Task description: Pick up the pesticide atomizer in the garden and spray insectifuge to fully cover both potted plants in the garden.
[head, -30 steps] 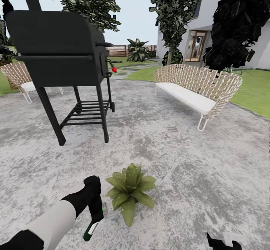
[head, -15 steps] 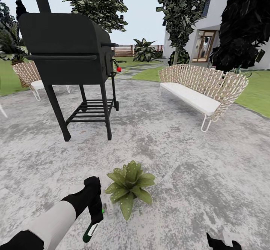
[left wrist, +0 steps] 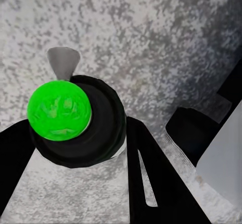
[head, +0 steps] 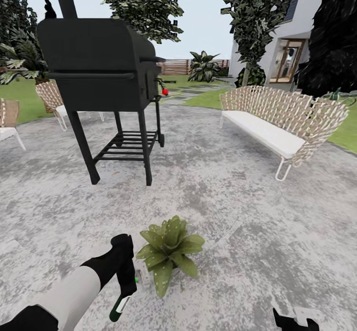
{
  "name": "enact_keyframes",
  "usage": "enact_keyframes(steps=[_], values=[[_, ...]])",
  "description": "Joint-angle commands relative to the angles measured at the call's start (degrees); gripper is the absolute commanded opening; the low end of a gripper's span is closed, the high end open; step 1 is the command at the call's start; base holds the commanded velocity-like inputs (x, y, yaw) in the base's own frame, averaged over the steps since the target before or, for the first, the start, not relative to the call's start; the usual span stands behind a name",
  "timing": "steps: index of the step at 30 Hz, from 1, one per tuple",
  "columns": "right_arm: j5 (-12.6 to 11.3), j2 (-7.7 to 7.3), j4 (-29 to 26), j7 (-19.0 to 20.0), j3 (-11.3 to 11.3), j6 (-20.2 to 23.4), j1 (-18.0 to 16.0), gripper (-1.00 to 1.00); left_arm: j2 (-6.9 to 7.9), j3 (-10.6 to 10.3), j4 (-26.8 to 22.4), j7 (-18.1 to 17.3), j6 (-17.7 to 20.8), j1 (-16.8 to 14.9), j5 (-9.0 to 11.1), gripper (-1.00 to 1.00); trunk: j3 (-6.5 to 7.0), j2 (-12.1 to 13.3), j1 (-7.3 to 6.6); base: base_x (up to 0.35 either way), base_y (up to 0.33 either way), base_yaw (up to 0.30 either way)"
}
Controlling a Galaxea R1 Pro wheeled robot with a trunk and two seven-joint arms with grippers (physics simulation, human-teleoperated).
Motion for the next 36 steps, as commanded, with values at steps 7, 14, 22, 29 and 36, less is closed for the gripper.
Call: enact_keyframes(steps=[7, 14, 22, 29, 36], values=[[0.26, 0.02, 0.05, 0.41, -0.5, -0.2, -0.04, 1.0, 0.07, -0.08, -0.06, -0.34, 0.49, -0.03, -0.23, -1.0, -0.05, -0.02, 0.0, 0.015, -0.27, 0.247], [0.27, 0.02, 0.05, 0.41, -0.5, -0.2, -0.04, 1.0, 0.07, -0.07, -0.06, -0.32, 0.49, -0.03, -0.23, -1.0, -0.05, -0.02, 0.0, -0.064, -0.185, 0.277], [0.3, 0.05, 0.05, 0.41, -0.5, -0.2, -0.04, 1.0, 0.04, -0.04, -0.21, -0.32, 0.49, -0.03, -0.23, -1.0, -0.05, -0.02, 0.0, -0.002, -0.007, 0.278], [0.26, 0.09, 0.05, 0.41, -0.5, -0.2, -0.04, 1.0, -0.01, -0.11, -0.02, -0.32, 0.49, -0.03, -0.23, -1.0, -0.05, -0.02, 0.0, 0.058, -0.076, 0.184], [0.26, 0.09, -0.01, 0.41, -0.5, -0.2, -0.04, 1.0, -0.01, -0.27, 0.04, -0.29, 1.62, 0.18, -0.23, -1.0, -0.05, -0.02, 0.0, 0.154, -0.224, 0.006]])
